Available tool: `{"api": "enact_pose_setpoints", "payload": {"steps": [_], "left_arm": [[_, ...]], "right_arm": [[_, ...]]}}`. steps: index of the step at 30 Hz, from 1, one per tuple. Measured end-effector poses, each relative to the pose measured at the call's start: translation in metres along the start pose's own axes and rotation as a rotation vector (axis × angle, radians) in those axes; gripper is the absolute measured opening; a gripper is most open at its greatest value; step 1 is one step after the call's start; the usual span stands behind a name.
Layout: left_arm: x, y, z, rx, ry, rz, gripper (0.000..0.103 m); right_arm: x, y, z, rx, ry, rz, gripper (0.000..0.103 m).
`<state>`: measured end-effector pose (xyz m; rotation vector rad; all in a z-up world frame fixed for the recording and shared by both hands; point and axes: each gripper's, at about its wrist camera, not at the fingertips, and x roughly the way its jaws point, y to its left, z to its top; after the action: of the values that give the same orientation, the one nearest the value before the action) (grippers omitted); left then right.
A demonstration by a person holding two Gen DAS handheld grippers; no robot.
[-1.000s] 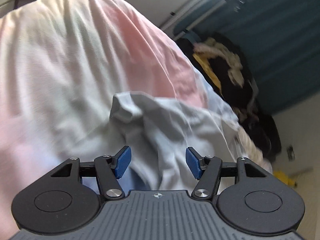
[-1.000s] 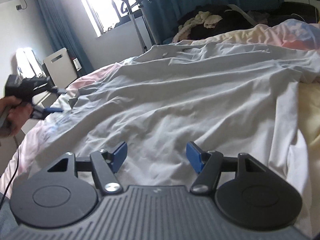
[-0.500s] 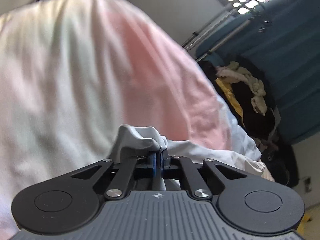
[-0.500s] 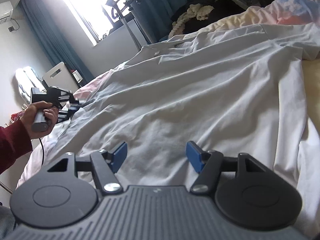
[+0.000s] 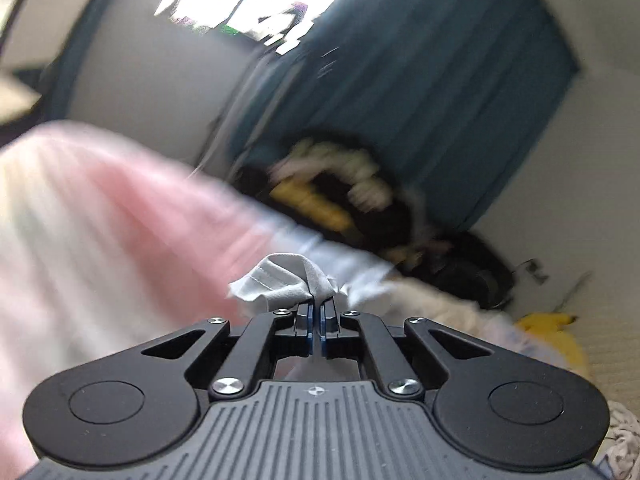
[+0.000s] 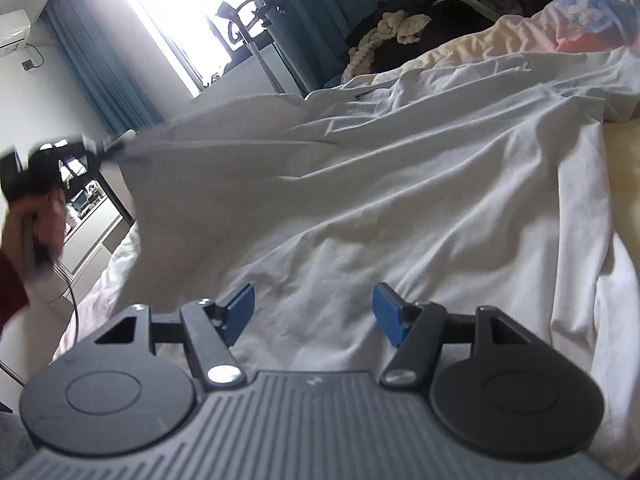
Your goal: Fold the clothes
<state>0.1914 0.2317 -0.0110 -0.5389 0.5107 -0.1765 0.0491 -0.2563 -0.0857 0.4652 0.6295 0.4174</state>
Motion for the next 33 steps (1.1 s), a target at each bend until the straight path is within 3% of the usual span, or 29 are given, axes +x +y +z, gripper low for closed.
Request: {"api": "enact_pose_setpoints", "payload": {"steps": [3,5,7,10,14,17,19,24,27,30,32,33], "left_arm": [[0.004,0.043,-0.036,-0.082,0.090,0.088,0.006],[0.002,0.055,-0.049,-0.098,0.114,0.111,0.015],[0.002,0.063,-0.049,-0.140,0.122,0.119,0.041],[0.004,0.073,-0.039,-0.217,0.097,0.090,0.065],[0.020,0.087,-0.021,-0.358,0.087,0.062,0.069],[0.039,0.088,-0.007,-0.390,0.081,0.056,0.067],[0.052,0.079,0.007,-0.334,0.080,0.062,0.067],[0.080,0.038,0.044,0.005,0.112,0.114,0.065],[0.106,0.020,0.053,0.169,0.191,0.162,0.059],[0.133,0.010,0.046,0.279,0.290,0.188,0.053],[0.146,0.013,0.039,0.307,0.338,0.219,0.053],[0.149,0.015,0.033,0.308,0.349,0.241,0.048]], "right_arm": [[0.001,-0.001,-0.001,0.000,0.003,-0.001,0.067],[0.000,-0.001,-0.002,0.002,0.006,-0.002,0.067],[0.000,-0.001,-0.002,0.002,0.008,-0.003,0.067],[0.001,0.000,-0.001,0.000,0.009,0.000,0.067],[0.004,0.002,-0.001,-0.012,0.016,0.001,0.067],[0.005,0.001,-0.002,-0.012,0.019,0.000,0.067],[0.006,0.000,-0.003,-0.008,0.021,-0.004,0.067],[0.008,-0.002,-0.004,-0.002,0.024,-0.006,0.067],[0.010,-0.002,-0.004,-0.002,0.024,-0.003,0.067],[0.013,-0.004,-0.003,-0.001,0.026,0.002,0.067],[0.016,-0.005,-0.004,-0.001,0.030,0.002,0.068],[0.017,-0.006,-0.004,0.000,0.031,0.003,0.068]]}}
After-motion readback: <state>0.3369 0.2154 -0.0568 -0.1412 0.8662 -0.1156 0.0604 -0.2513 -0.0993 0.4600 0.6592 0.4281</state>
